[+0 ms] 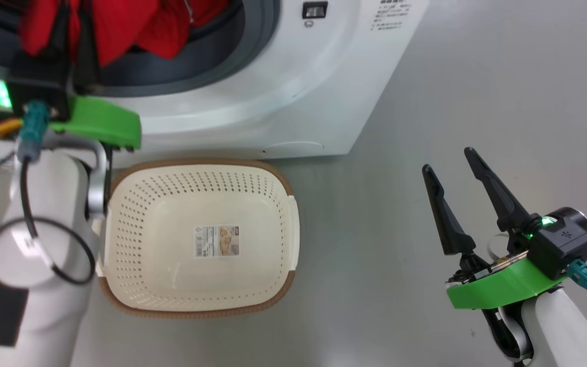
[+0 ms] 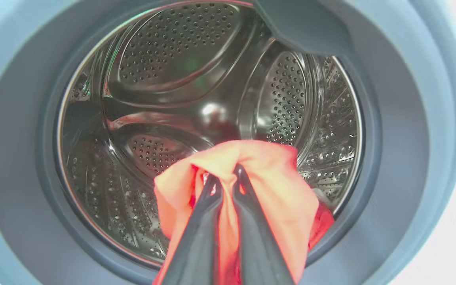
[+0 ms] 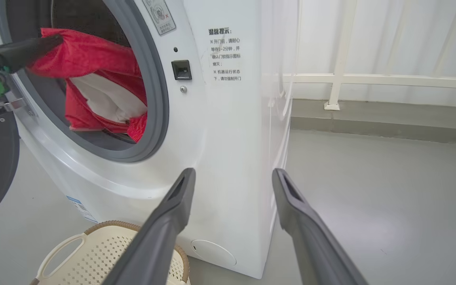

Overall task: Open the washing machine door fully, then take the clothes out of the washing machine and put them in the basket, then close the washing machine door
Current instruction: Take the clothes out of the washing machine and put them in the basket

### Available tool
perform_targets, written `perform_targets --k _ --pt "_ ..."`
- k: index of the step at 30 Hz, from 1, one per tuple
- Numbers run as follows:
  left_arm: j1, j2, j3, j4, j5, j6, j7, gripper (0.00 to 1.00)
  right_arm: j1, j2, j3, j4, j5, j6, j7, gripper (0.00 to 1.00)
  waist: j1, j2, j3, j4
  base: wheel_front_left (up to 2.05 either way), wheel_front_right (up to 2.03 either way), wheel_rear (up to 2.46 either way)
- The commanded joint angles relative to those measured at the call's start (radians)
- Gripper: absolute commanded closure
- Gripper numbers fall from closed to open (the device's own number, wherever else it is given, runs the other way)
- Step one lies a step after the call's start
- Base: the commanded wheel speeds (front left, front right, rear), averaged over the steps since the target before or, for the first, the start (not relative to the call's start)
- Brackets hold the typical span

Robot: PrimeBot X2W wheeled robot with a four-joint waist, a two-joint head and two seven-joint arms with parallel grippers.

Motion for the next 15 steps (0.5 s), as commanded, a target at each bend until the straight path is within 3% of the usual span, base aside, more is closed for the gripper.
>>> perform_targets --k 1,15 --pt "0.060 0.035 0.028 -0.076 -0.018 0.008 -0.007 1.00 0.025 -0.001 0.021 -0.017 -0.006 0.003 -0.006 0.00 0.0000 0.0000 -0.055 0.018 0.00 0.00 0.00" --pt "0.345 0.021 0.026 -0.363 -0.041 0.037 -0.008 1.00 0.071 0.011 0.027 0.003 -0.009 0.003 -0.006 0.00 0.0000 0.0000 -0.174 0.027 0.00 0.00 0.00"
